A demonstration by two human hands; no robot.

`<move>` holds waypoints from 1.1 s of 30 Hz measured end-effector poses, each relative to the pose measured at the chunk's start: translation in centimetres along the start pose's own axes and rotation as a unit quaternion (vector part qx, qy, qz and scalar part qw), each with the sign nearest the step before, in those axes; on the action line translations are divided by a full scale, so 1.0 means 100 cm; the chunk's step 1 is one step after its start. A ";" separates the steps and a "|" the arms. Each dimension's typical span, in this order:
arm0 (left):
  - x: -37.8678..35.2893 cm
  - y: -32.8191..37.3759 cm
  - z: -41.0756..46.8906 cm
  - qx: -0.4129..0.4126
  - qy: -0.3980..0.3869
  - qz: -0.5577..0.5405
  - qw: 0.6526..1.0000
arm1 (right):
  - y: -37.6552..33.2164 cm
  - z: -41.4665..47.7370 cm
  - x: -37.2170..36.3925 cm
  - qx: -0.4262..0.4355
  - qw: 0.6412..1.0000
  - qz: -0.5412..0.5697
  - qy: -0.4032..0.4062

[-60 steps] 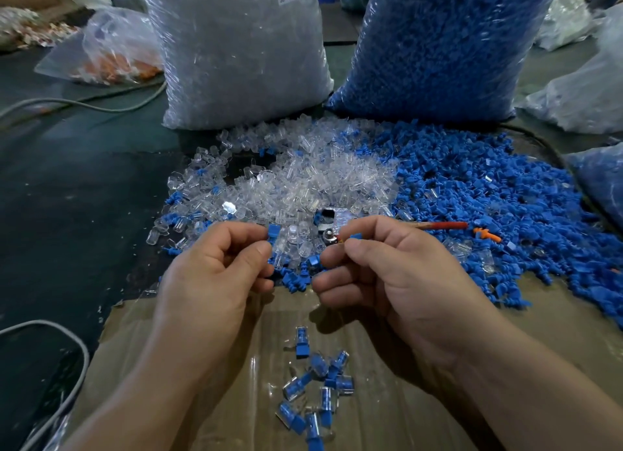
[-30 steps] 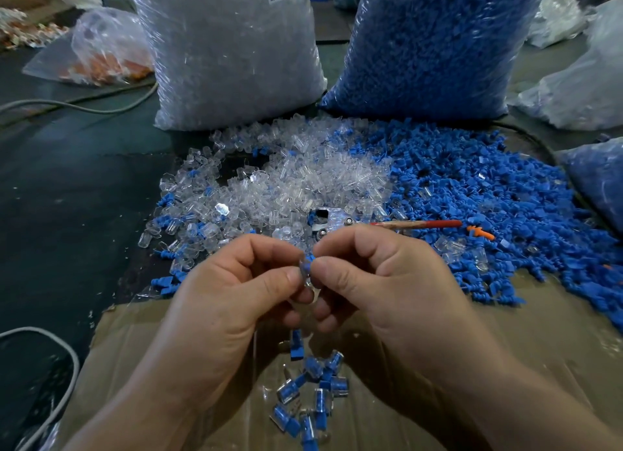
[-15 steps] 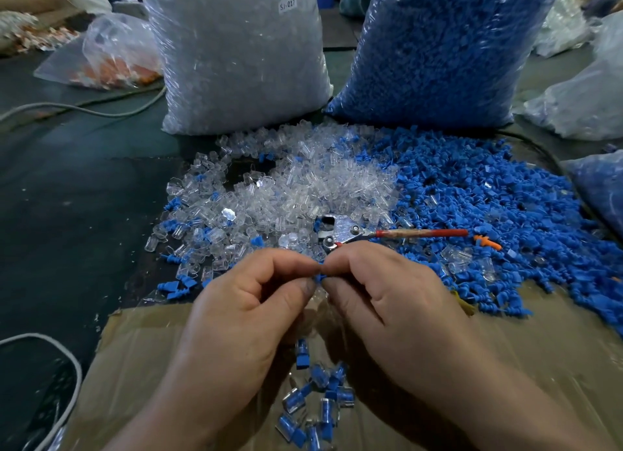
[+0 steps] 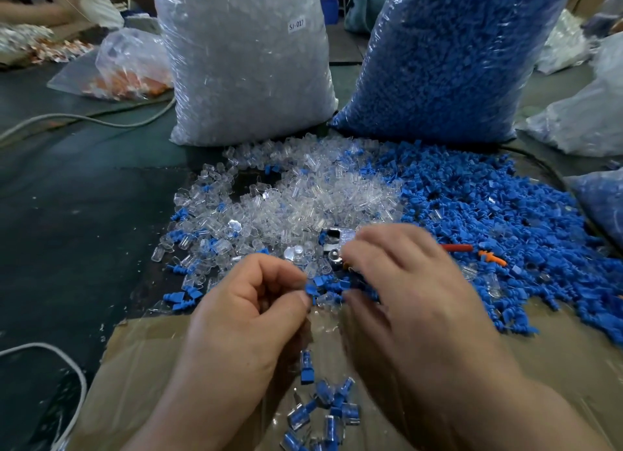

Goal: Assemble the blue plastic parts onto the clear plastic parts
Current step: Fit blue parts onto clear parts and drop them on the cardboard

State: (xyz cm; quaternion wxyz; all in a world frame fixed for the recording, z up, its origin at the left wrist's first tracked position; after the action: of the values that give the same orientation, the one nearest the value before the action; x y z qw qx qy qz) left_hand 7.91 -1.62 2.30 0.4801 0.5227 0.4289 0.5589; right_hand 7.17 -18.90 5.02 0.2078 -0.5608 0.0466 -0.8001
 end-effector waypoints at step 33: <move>0.010 -0.003 0.005 0.029 0.017 -0.204 0.978 | 0.012 -0.002 0.021 -0.022 0.995 -0.002 -0.093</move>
State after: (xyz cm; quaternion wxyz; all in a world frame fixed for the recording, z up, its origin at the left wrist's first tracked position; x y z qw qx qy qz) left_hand 8.48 -0.60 2.21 0.5607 0.4285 0.5509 0.4455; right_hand 6.69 -20.86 6.39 0.1971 -0.6373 0.0430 -0.7438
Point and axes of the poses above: each hand's wrist, its own z-axis towards the middle knuckle, its own x-axis out of the back of the hand, y = z × x, the point moved 3 cm from there along z, towards the middle knuckle, and after that the axes turned 5 degrees about -x, right-handed, at the moved point
